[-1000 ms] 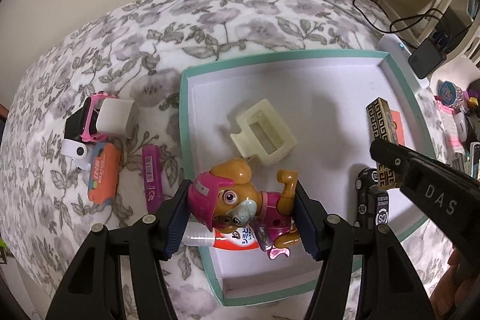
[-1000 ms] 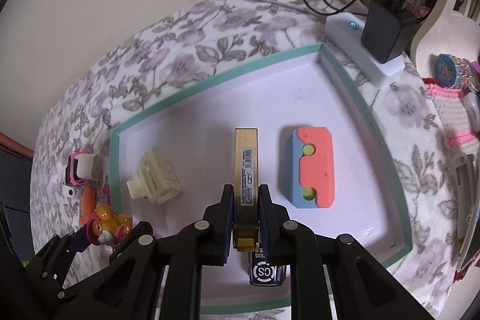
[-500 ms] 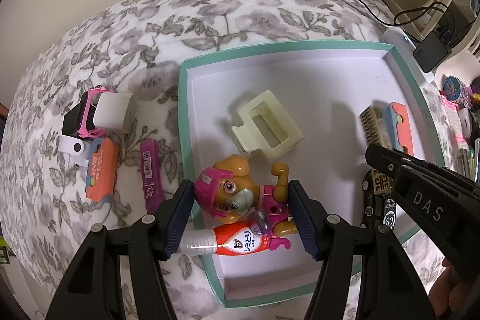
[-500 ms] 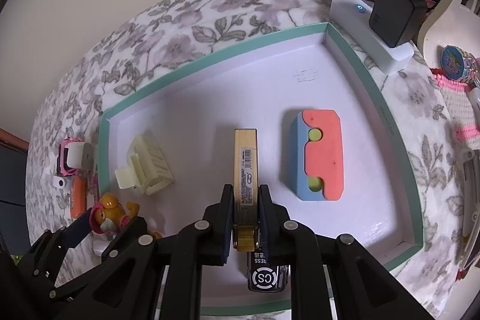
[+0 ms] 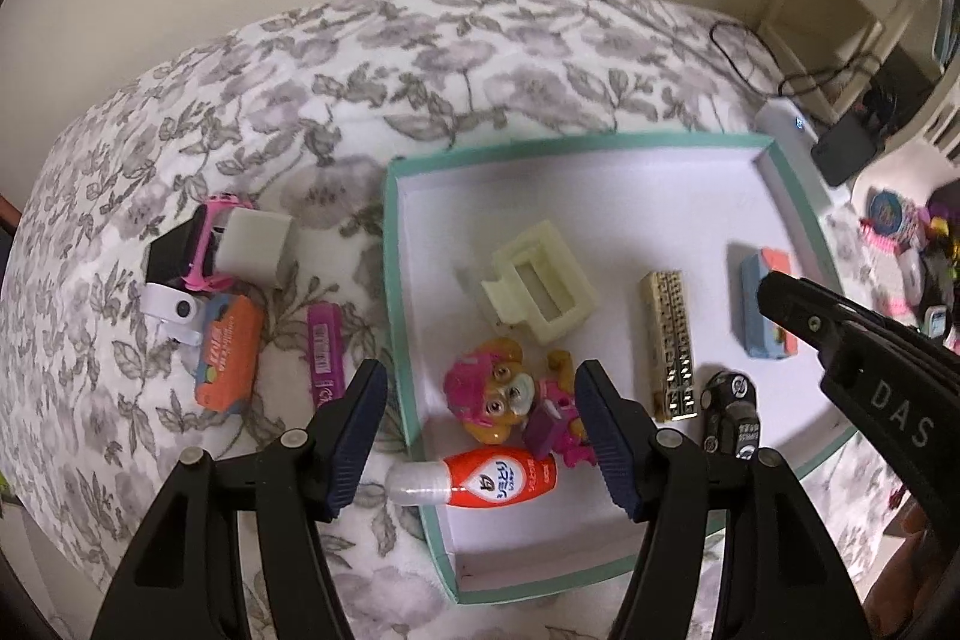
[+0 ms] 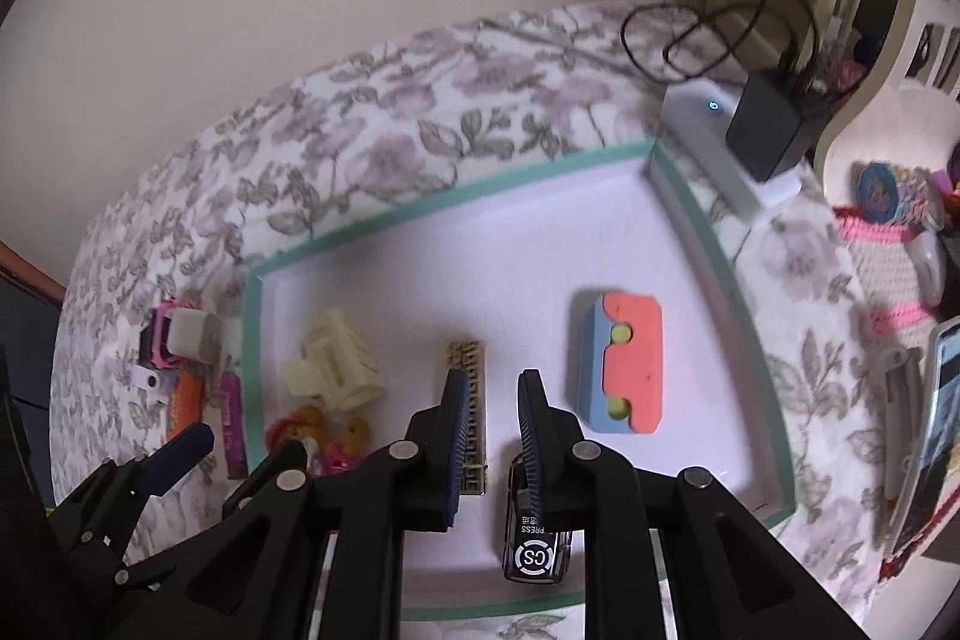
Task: Organize rigid objects
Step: 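Lower the figure and gold stick into the tray and open both tools, then lift both tools out of the tray back toward the toy pile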
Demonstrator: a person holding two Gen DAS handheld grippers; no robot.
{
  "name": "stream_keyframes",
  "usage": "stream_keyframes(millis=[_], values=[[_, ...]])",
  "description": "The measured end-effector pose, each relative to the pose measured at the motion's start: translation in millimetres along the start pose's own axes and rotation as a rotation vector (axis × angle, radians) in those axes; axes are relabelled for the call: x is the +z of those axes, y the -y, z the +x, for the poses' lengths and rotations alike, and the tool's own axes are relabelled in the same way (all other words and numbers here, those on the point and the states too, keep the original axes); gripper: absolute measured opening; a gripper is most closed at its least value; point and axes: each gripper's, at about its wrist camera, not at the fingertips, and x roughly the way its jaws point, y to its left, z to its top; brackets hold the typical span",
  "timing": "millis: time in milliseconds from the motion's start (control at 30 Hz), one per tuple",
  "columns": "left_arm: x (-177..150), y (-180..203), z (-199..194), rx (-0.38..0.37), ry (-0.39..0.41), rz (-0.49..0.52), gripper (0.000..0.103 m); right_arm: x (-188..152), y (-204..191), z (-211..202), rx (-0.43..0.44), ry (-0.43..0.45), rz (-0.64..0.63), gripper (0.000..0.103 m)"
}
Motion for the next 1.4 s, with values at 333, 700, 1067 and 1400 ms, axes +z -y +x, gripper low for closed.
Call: stream_keyframes(millis=[333, 700, 1067, 1400], values=[[9.6, -39.5, -19.3, 0.021, 0.059, -0.131, 0.071, 2.8, -11.5, -24.2, -0.020, 0.066, -0.040, 0.019], [11.5, -87.2, -22.9, 0.049, 0.067, -0.277, 0.096, -0.2, -20.8, -14.6, -0.052, 0.049, -0.069, 0.043], [4.8, -126.2, -22.2, 0.057, 0.073, -0.398, 0.096, -5.5, -31.8, -5.6, -0.052, 0.057, -0.107, 0.084], [-1.1, -163.8, -26.8, 0.116, 0.091, -0.488, 0.101, -5.8, -36.5, -6.7, -0.093, 0.107, -0.131, 0.103]])
